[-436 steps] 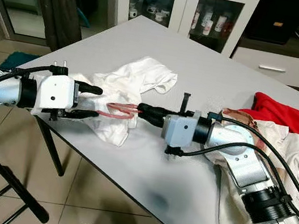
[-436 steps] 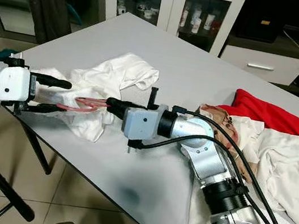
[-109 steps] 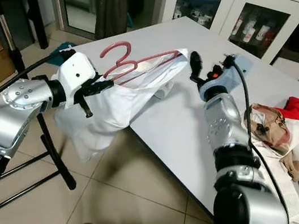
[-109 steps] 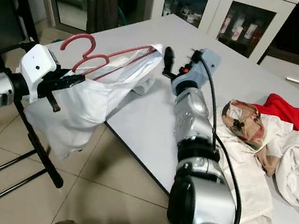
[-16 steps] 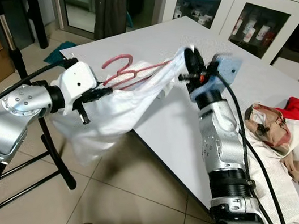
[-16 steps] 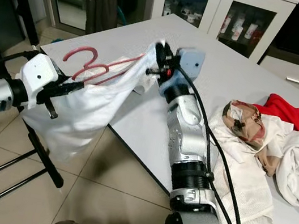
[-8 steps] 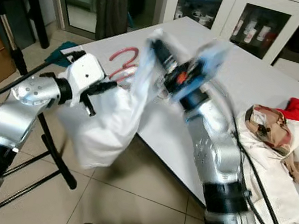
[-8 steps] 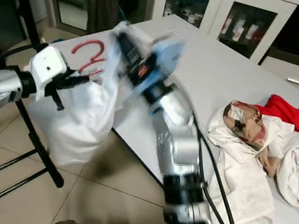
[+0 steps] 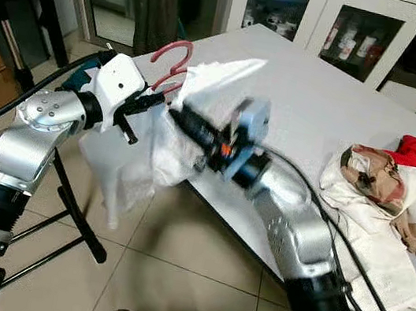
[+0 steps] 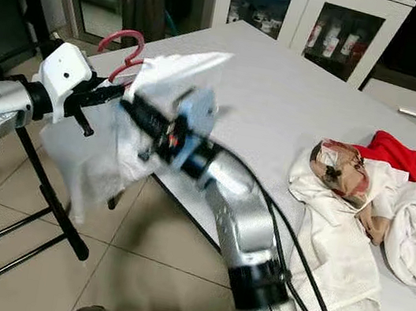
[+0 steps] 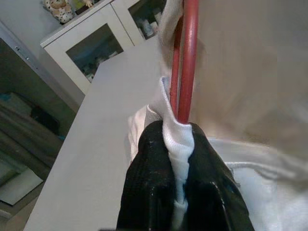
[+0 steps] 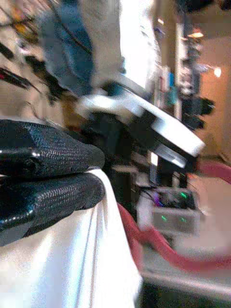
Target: Hang hanger
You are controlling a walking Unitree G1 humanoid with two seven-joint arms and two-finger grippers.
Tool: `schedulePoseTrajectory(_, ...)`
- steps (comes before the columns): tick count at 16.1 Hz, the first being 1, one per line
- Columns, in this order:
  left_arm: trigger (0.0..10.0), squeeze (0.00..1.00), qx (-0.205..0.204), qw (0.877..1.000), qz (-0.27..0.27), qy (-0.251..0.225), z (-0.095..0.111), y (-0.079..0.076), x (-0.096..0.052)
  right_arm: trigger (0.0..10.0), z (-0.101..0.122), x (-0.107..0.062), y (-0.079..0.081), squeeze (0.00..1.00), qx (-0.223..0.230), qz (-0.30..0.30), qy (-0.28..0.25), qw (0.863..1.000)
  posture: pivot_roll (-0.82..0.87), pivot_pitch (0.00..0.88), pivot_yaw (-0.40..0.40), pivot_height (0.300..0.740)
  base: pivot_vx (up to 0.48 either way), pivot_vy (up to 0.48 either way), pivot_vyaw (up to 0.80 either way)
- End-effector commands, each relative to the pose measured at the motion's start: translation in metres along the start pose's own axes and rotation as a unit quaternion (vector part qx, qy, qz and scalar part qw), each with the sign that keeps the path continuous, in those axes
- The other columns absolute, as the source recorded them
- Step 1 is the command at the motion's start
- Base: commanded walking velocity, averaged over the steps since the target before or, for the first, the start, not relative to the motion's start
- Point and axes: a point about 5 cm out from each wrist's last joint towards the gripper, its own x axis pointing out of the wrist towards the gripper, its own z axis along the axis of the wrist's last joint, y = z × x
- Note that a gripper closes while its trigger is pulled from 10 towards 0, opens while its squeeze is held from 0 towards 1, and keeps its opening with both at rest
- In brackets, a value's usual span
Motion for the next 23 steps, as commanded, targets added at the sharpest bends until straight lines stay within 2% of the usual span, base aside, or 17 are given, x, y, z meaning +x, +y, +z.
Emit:
schedulePoseTrajectory(1, 0.0, 0.0, 0.003, 1.0, 0.007, -0.016, 0.006, 0.005, -0.001, 0.0, -0.005, 0.003, 0.011, 0.0, -0.006, 0.038, 0.02, 0.999, 0.09, 0.0, 0.027, 0.74, 0.0, 0.0, 0.0)
schedulePoseTrajectory(4, 0.0, 0.0, -0.003, 0.999, 0.012, -0.031, 0.012, 0.008, 0.0, 0.0, -0.022, 0.001, 0.012, 0.0, -0.028, 0.037, 0.068, 0.997, 0.09, 0.0, 0.027, 0.74, 0.0, 0.0, 0.0)
schedulePoseTrajectory(5, 0.0, 0.0, -0.009, 0.999, 0.006, -0.039, 0.013, 0.007, -0.001, 2.3, -0.024, 0.002, 0.008, 0.0, -0.042, 0.014, 0.079, 0.996, 0.09, 0.0, 0.027, 0.74, 0.0, 0.0, 0.0)
schedulePoseTrajectory(6, 0.0, 0.0, -0.01, 0.999, -0.006, -0.042, 0.012, 0.004, -0.003, 10.0, -0.019, 0.003, 0.003, 0.0, -0.06, -0.004, 0.071, 0.996, 0.09, 0.0, 0.027, 0.74, 0.0, 0.0, 0.0)
schedulePoseTrajectory(8, 0.0, 0.0, -0.012, 0.999, -0.02, -0.043, 0.007, -0.001, -0.008, 10.0, -0.007, 0.003, -0.002, 0.0, -0.079, -0.011, 0.054, 0.995, 0.09, 0.0, 0.027, 0.74, 0.0, 0.0, 0.0)
schedulePoseTrajectory(9, 0.0, 0.0, -0.012, 0.999, -0.023, -0.041, 0.004, -0.003, -0.01, 10.0, -0.004, 0.001, -0.003, 1.0, -0.086, -0.005, 0.05, 0.995, 0.09, 0.0, 0.027, 0.74, 0.0, 0.0, 0.0)
schedulePoseTrajectory(11, 0.0, 0.0, -0.019, 0.999, -0.02, -0.039, -0.001, -0.006, -0.013, 10.0, -0.003, -0.003, 0.003, 1.0, -0.119, 0.037, 0.069, 0.99, 0.09, 0.0, 0.017, 0.74, 0.0, 0.0, 0.0)
schedulePoseTrajectory(12, 0.0, 0.0, -0.022, 0.999, -0.018, -0.039, -0.002, -0.007, -0.014, 10.0, -0.005, -0.005, 0.005, 0.85, -0.124, 0.048, 0.079, 0.988, 0.09, 0.0, 0.01, 0.74, 0.0, 0.0, 0.0)
schedulePoseTrajectory(13, 0.0, 0.0, -0.026, 0.999, -0.012, -0.04, -0.003, -0.007, -0.015, 10.0, -0.006, -0.006, 0.005, 0.0, -0.127, 0.058, 0.088, 0.986, 0.09, 0.0, 0.006, 0.74, 0.0, 0.0, 0.0)
schedulePoseTrajectory(17, 0.0, 0.0, -0.032, 0.999, -0.001, -0.043, -0.005, -0.008, -0.016, 10.0, -0.006, -0.016, 0.003, 0.0, -0.126, 0.077, 0.104, 0.984, 0.09, 0.0, -0.002, 0.74, 0.0, 0.0, 0.0)
schedulePoseTrajectory(19, 0.0, 0.0, -0.033, 0.999, 0.006, -0.042, -0.008, -0.008, -0.019, 10.0, 0.002, -0.035, -0.012, 0.0, -0.138, 0.083, 0.123, 0.979, 0.09, 0.0, -0.002, 0.74, 0.0, 0.0, 0.0)
schedulePoseTrajectory(20, 0.0, 0.0, -0.025, 0.999, 0.001, -0.039, -0.01, -0.008, -0.02, 10.0, 0.008, -0.04, -0.022, 0.0, -0.16, 0.07, 0.126, 0.977, 0.08, 0.0, 0.001, 0.74, 0.0, 0.0, 0.0)
schedulePoseTrajectory(21, 0.0, 0.0, -0.013, 0.999, -0.017, -0.028, -0.014, -0.012, -0.022, 10.0, 0.018, -0.043, -0.039, 0.0, -0.211, 0.04, 0.136, 0.967, 0.08, 0.0, 0.001, 0.74, 0.0, 0.0, 0.0)
schedulePoseTrajectory(22, 0.0, 0.0, -0.01, 0.999, -0.022, -0.025, -0.015, -0.014, -0.023, 10.0, 0.02, -0.044, -0.042, 0.0, -0.228, 0.036, 0.142, 0.962, 0.08, 0.0, 0.001, 0.74, 0.0, 0.0, 0.0)
schedulePoseTrajectory(23, 0.0, 0.0, -0.005, 0.999, -0.035, -0.021, -0.017, -0.017, -0.025, 10.0, 0.022, -0.045, -0.049, 0.32, -0.274, 0.031, 0.161, 0.947, 0.08, 0.0, 0.001, 0.74, 0.0, 0.0, 0.0)
